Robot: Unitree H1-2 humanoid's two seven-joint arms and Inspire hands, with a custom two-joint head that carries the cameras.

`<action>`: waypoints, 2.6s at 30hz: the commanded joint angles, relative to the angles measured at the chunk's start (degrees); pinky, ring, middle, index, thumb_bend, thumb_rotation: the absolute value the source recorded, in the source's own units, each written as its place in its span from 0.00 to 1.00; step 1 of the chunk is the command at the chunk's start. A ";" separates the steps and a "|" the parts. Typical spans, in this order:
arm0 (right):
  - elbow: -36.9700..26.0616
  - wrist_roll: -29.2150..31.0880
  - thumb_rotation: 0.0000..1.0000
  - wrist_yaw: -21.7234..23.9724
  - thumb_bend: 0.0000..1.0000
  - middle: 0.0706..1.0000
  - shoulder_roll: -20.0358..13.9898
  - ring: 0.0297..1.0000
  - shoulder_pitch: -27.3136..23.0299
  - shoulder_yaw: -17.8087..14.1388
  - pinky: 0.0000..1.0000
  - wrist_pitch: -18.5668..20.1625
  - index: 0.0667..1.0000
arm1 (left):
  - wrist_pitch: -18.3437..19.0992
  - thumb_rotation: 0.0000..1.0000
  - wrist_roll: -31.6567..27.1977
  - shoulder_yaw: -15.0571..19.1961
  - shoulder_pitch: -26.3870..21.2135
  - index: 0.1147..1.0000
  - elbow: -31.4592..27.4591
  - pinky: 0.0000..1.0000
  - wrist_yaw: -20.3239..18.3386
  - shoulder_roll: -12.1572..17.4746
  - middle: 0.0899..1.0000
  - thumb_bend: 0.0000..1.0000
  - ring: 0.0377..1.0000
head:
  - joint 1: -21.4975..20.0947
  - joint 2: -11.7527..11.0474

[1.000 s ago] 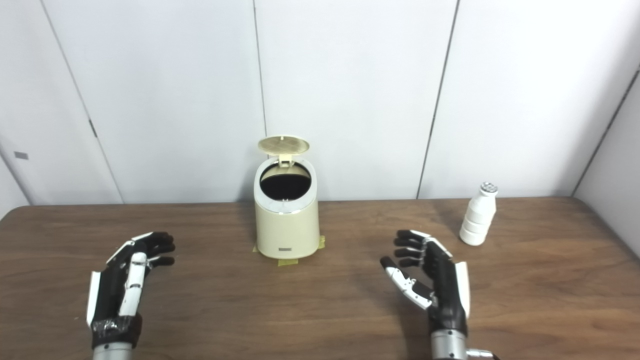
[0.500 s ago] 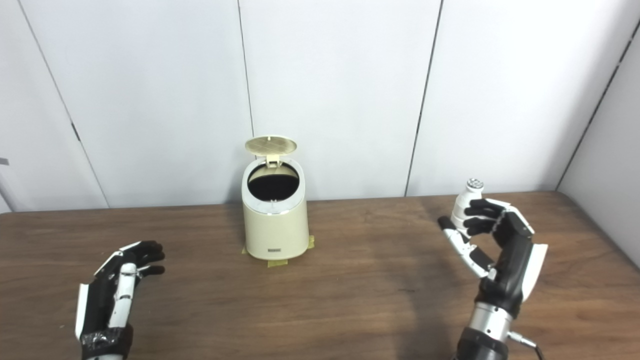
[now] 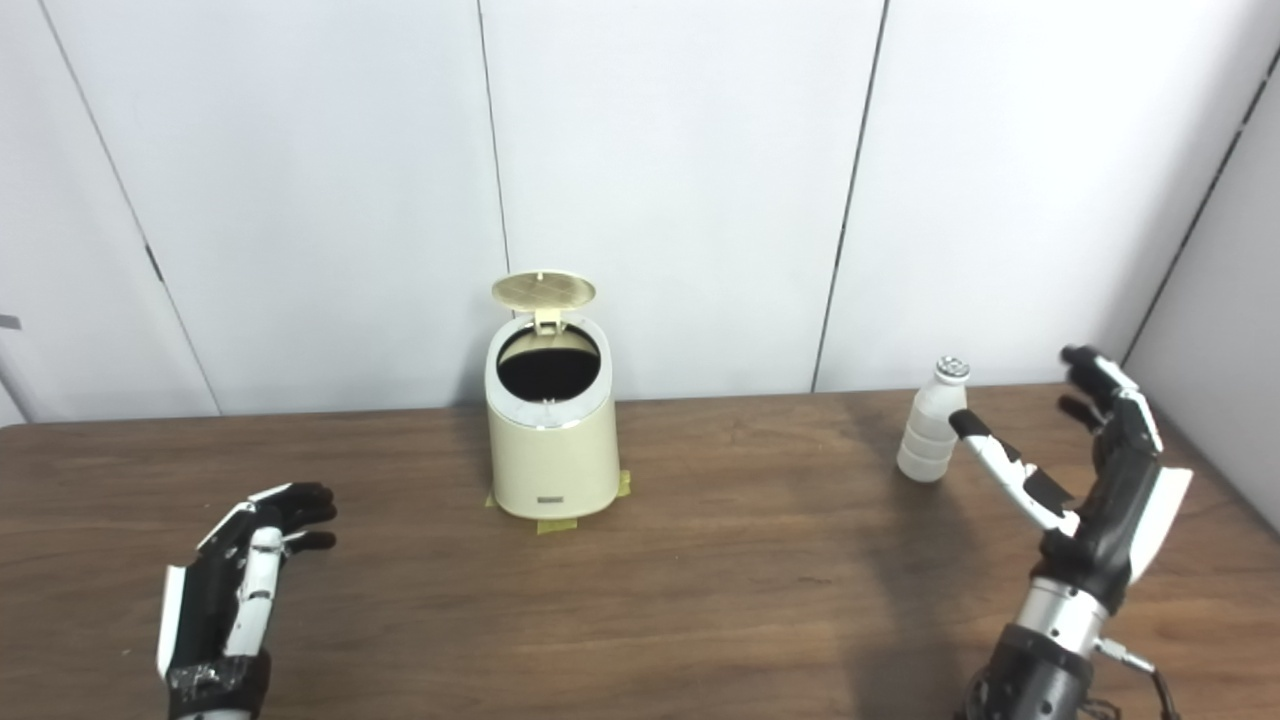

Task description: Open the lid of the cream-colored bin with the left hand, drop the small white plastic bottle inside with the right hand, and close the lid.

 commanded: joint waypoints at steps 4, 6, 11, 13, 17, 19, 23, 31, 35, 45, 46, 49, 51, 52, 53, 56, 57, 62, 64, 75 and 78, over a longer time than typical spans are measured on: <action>-0.27 -0.42 0.29 1.45 0.78 0.97 -2.39 0.95 -4.29 0.07 0.89 5.95 0.99 | -1.15 0.64 1.13 -0.04 -1.45 0.60 -1.73 0.61 0.53 -0.20 0.64 0.15 0.67 | -0.06 0.12; 1.84 0.67 0.28 2.85 0.78 0.98 -3.48 0.97 -5.15 0.36 0.93 6.61 1.00 | -1.21 0.65 0.93 0.01 -1.52 0.60 -1.67 0.61 0.53 -0.19 0.64 0.14 0.66 | -0.30 -0.05; 6.65 2.73 0.32 7.23 0.84 1.00 -6.51 0.95 -7.52 1.92 0.85 11.09 1.00 | -1.07 0.68 1.08 -0.14 -1.69 0.59 -1.45 0.61 0.28 0.16 0.64 0.15 0.66 | -0.60 -0.13; 8.20 4.37 0.34 9.41 0.87 1.00 -7.56 0.97 -8.39 2.45 0.86 12.34 1.00 | -1.01 0.68 1.21 -0.20 -1.71 0.59 -1.39 0.61 0.23 0.25 0.64 0.14 0.66 | -0.67 -0.15; 11.82 5.39 0.39 12.11 0.94 1.00 -9.50 0.96 -10.24 3.65 0.84 14.77 1.00 | -1.09 0.67 1.28 -0.30 -1.75 0.59 -1.28 0.61 0.09 0.36 0.64 0.15 0.66 | -0.68 -0.05; 14.05 6.12 0.39 12.87 0.95 1.00 -10.02 0.96 -11.16 3.88 0.85 14.57 1.00 | -1.08 0.67 1.10 -0.27 -1.78 0.59 -1.29 0.61 0.03 0.35 0.64 0.15 0.66 | -0.68 -0.05; 19.16 4.66 0.42 12.71 0.95 0.95 -11.36 0.91 -13.04 5.23 0.81 14.35 0.98 | -0.78 0.64 1.16 -0.14 -1.67 0.59 -1.45 0.61 0.20 0.20 0.63 0.14 0.66 | -0.69 0.04; 26.07 5.02 0.41 11.57 0.99 0.89 -11.72 0.87 -16.22 5.87 0.78 14.05 0.90 | -0.35 0.66 1.36 -0.12 -1.57 0.58 -1.23 0.60 0.12 0.36 0.63 0.14 0.66 | -0.51 0.18; 27.99 5.90 0.37 12.65 0.94 0.92 -11.86 0.90 -16.95 6.13 0.83 14.00 0.92 | -0.22 0.63 0.12 0.09 -1.62 0.58 -1.24 0.60 -0.18 0.26 0.62 0.14 0.65 | -0.50 0.11; 36.28 5.54 0.24 11.19 0.83 0.84 -12.69 0.79 -19.42 7.27 0.68 11.76 0.91 | 1.34 0.66 -2.05 0.90 -1.36 0.57 -2.49 0.59 -0.16 -0.03 0.62 0.17 0.64 | -0.53 0.41; 36.96 5.79 0.24 11.26 0.82 0.84 -12.71 0.79 -19.66 7.35 0.68 11.25 0.91 | 0.89 0.66 -2.13 0.86 -1.33 0.57 -2.39 0.59 -0.30 0.08 0.61 0.17 0.64 | -0.67 0.44; 38.52 5.64 0.27 11.44 0.84 0.84 -13.08 0.78 -20.36 8.13 0.66 10.91 0.91 | 0.15 0.64 -2.07 0.71 -1.29 0.57 -2.38 0.60 -0.48 0.24 0.61 0.16 0.64 | -0.81 0.45; 40.29 5.49 0.31 11.61 0.86 0.84 -13.55 0.79 -21.06 8.73 0.67 10.48 0.91 | 0.18 0.63 -1.79 0.62 -1.26 0.56 -2.55 0.59 -0.49 0.31 0.61 0.16 0.64 | -0.75 0.46; 41.08 5.36 0.32 11.46 0.87 0.84 -13.71 0.78 -21.34 8.98 0.67 10.15 0.91 | 0.13 0.63 -1.95 0.62 -1.27 0.56 -2.53 0.60 -0.56 0.33 0.61 0.17 0.64 | -0.75 0.46; 41.54 5.32 0.33 11.31 0.88 0.83 -13.81 0.77 -21.49 9.17 0.66 9.86 0.91 | 0.10 0.63 -2.13 0.63 -1.25 0.56 -2.54 0.60 -0.63 0.35 0.61 0.17 0.64 | -0.32 0.50; 42.53 5.01 0.33 10.54 0.89 0.80 -13.80 0.75 -21.94 9.68 0.64 10.05 0.89 | -0.10 0.63 -2.41 0.72 -1.27 0.56 -2.49 0.61 -0.66 0.36 0.61 0.18 0.63 | -0.32 0.50; 42.82 4.97 0.33 10.27 0.89 0.80 -13.75 0.75 -22.09 9.80 0.65 10.17 0.88 | -0.24 0.63 -2.58 0.74 -1.28 0.56 -2.46 0.60 -0.71 0.35 0.61 0.18 0.63 | -0.32 0.50; 45.02 4.56 0.30 9.83 0.89 0.78 -13.85 0.73 -22.74 10.91 0.62 10.70 0.85 | 0.22 0.62 -2.23 0.74 -1.03 0.55 -3.29 0.59 -0.41 0.08 0.60 0.18 0.63 | 0.07 0.70; 45.41 3.74 0.29 9.48 0.88 0.79 -13.99 0.74 -22.67 11.75 0.65 10.96 0.84 | 0.25 0.62 -1.91 0.65 -0.95 0.55 -3.43 0.59 -0.32 0.01 0.60 0.17 0.63 | -0.02 0.65; 45.59 4.19 0.24 8.80 0.87 0.80 -13.88 0.75 -22.42 13.03 0.68 9.84 0.86 | 0.62 0.61 -1.44 0.18 -0.43 0.56 -4.85 0.59 -0.14 -0.29 0.60 0.16 0.63 | 0.42 0.95; 46.04 5.12 0.21 9.12 0.86 0.80 -13.57 0.77 -22.49 12.70 0.70 9.38 0.86 | 0.80 0.61 -1.38 0.18 -0.36 0.56 -5.23 0.60 -0.09 -0.35 0.61 0.17 0.63 | 0.50 1.00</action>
